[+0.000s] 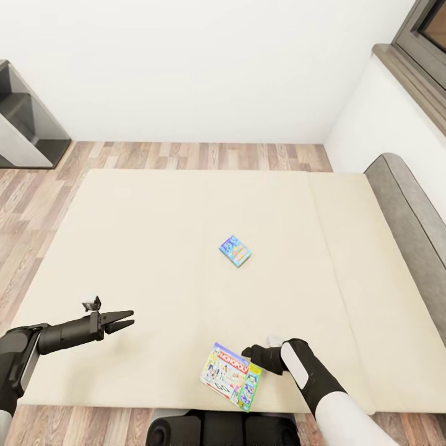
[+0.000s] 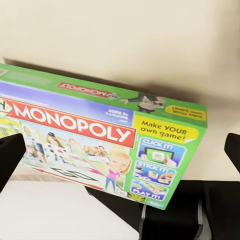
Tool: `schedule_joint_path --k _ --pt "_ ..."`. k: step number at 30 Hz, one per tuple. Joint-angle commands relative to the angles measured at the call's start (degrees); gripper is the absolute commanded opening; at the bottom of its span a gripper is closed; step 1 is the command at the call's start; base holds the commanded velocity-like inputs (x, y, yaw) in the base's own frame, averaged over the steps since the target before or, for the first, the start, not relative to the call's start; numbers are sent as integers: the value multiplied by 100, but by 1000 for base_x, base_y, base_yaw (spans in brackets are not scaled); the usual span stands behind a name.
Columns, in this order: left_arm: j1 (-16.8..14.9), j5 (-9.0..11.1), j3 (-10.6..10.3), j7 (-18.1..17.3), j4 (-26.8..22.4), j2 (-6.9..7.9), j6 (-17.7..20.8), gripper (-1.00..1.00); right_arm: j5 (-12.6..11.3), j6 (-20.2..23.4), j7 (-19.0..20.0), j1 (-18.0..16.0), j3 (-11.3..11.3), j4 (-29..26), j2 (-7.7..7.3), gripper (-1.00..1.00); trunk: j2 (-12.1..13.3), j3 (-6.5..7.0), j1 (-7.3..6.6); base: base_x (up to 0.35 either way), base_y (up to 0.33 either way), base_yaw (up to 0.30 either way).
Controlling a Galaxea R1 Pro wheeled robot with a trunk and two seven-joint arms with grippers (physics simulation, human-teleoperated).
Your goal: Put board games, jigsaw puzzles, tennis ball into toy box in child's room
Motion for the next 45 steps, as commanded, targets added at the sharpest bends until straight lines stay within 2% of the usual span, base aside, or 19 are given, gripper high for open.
schedule_joint_path --k 1,10,19,32,45 --pt "-1 0 -3 -19 -2 1 60 100 -31 33 -17 -10 10 -7 -3 100 -9 -16 3 0 0 0" --pt "-1 -7 2 -19 -2 2 60 100 -55 46 -9 -24 8 -9 -24 100 -9 -77 3 0 0 0" --pt "-1 -6 -4 -19 -2 -7 60 100 -57 61 -24 -47 7 -34 -69 100 -9 -84 3 0 0 0" --pt "-1 -8 -2 -19 -2 -6 60 100 -35 268 -58 -248 7 -37 -68 100 -9 -85 3 0 0 0" --pt "-1 -8 -6 -19 -2 -22 60 100 -13 224 -304 -254 6 6 -80 100 -9 -161 3 0 0 0"
